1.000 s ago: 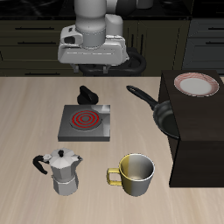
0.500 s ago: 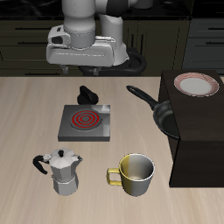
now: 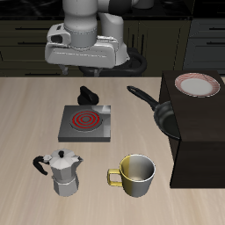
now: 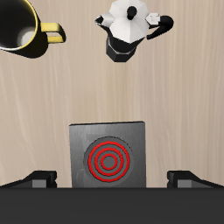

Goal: Place the frying pan on the top layer of the shelf and place the moka pot on the stove

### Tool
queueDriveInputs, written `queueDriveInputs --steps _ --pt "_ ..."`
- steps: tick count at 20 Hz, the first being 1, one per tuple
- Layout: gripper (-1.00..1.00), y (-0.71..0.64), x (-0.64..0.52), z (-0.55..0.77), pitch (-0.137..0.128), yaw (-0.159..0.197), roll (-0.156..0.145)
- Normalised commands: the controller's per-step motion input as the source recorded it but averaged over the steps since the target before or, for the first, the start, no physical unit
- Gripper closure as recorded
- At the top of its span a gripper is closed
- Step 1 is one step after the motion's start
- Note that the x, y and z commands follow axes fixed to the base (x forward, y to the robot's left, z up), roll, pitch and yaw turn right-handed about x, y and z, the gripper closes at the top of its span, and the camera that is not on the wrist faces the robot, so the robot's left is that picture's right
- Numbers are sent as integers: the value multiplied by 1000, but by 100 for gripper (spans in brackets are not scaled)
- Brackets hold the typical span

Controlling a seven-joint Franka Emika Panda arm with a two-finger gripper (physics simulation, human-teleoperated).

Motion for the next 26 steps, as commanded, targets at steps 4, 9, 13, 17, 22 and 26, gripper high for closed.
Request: queueDriveInputs --steps 4,9,13,17,22,26 --pt "-100 44 346 9 7 -39 -35" --pt "-100 24 216 -13 -1 -22 -31" --pt "-100 -96 283 144 -35 -38 -58" --pt "-100 -64 182 9 -4 -47 -38" --pt "-100 99 224 -99 10 -20 -9" --pt "-100 262 234 6 -12 1 7"
